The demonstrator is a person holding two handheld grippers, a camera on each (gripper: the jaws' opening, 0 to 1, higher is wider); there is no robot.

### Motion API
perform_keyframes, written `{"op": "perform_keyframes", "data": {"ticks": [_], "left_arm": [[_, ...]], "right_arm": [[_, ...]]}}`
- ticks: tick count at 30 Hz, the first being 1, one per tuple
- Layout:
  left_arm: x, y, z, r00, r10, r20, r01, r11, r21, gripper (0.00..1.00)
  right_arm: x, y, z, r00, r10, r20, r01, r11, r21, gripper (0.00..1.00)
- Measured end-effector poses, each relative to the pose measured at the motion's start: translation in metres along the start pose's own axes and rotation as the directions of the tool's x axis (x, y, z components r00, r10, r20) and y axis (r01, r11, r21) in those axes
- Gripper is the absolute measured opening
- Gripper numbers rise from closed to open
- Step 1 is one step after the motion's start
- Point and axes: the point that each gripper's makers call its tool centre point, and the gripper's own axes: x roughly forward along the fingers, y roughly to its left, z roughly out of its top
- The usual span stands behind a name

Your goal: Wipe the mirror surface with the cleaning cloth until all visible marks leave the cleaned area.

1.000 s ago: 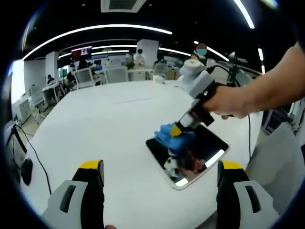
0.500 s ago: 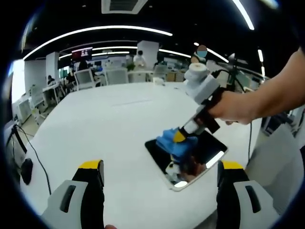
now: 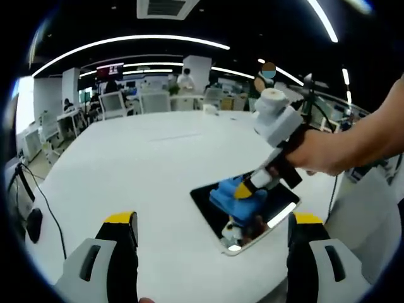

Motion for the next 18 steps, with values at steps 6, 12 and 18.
{"op": "perform_keyframes", "data": {"ticks": [6, 12, 18], "left_arm": [[0.001, -0.005, -0.001, 1.0, -0.012, -0.006, 0.012, 1.0, 0.01, 0.99], [0.004, -0.009, -0.001, 1.0, -0.021, -0.008, 0.021, 1.0, 0.014, 0.99], [0.005, -0.014, 0.0, 1.0, -0.027, -0.005, 0.027, 0.999, 0.023, 0.99]], "right_arm": [[-0.003, 0.006, -0.007, 1.0, 0.009, 0.001, -0.009, 1.0, -0.015, 0.02], [-0.005, 0.008, -0.013, 1.0, 0.006, -0.004, -0.007, 1.0, -0.016, 0.02], [-0.008, 0.013, -0.022, 1.0, 0.018, -0.002, -0.018, 1.0, -0.01, 0.02]]}}
